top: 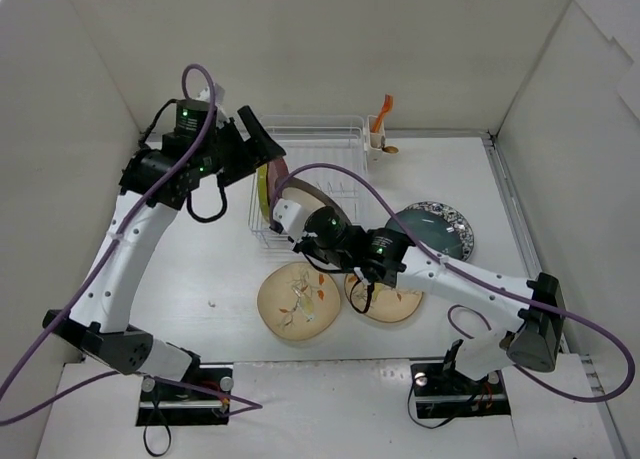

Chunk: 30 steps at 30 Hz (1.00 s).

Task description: Load the bowls into the dish rack

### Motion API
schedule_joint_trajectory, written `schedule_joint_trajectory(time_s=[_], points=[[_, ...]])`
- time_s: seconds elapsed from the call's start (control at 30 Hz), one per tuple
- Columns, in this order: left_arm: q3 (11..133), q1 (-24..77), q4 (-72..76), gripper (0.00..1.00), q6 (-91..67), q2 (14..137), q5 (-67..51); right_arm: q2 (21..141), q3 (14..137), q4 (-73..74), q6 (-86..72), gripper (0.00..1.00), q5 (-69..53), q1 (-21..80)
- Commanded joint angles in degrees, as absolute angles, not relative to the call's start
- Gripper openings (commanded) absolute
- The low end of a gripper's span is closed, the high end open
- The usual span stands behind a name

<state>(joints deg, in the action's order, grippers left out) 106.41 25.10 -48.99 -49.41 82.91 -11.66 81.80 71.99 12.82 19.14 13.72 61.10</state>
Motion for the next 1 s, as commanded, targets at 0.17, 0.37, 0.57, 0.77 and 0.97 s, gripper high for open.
schedule_joint_trajectory(time_s=[0.17, 0.37, 0.57, 0.77, 0.97], points=[[99.52, 22.59, -44.38, 0.99, -41.67, 69.19, -1.86, 80.15, 82.16, 4.04, 13.56, 0.00, 12.31, 56.70], [85.64, 21.97, -44.82, 0.99, -36.30, 60.48, 3.43, 86.91, 92.88, 4.22, 2.49, 0.00, 4.84, 49.41], [70.33, 21.97, -42.28, 0.99, -32.52, 51.07, 3.16, 94.74, 103.35, 4.22, -8.69, 0.00, 1.84, 46.32], [62.41, 21.97, -43.68, 1.00, -31.99, 45.27, 3.16, 99.58, 108.89, 2.12, -16.16, 0.00, 3.43, 46.05], [58.63, 21.45, -46.32, 0.99, -31.38, 41.31, 5.10, 100.02, 107.14, -3.94, -21.70, 0.00, 6.85, 45.97]])
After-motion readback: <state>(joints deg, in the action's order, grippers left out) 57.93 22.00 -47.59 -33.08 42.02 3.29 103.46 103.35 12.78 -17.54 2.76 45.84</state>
